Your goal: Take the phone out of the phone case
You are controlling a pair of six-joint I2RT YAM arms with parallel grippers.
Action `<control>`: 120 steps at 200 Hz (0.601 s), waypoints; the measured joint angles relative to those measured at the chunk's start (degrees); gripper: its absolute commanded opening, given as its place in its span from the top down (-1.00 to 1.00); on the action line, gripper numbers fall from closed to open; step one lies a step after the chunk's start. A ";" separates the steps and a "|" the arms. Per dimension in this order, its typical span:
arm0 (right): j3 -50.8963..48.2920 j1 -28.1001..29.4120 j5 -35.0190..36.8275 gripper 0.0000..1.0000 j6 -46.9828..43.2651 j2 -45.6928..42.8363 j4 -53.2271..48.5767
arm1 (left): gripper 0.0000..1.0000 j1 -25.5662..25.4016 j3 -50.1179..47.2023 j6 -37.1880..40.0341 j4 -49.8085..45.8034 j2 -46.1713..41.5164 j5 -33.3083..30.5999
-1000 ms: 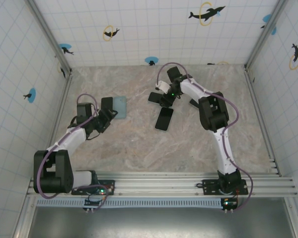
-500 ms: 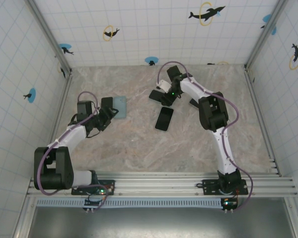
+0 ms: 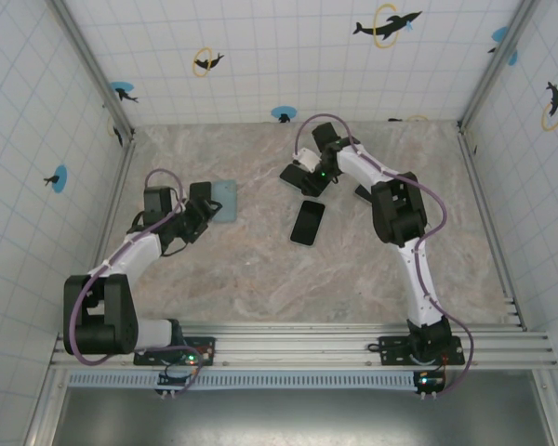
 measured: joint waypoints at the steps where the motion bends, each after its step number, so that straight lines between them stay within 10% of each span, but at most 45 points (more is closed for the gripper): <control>1: 0.00 0.00 0.02 0.11 0.07 -0.02 0.07 | -0.68 0.00 0.02 0.00 0.02 0.00 0.02; 120: -14.64 -6.19 -10.73 0.33 12.66 -7.87 12.07 | -0.65 -2.97 3.72 -3.10 3.56 0.00 -0.31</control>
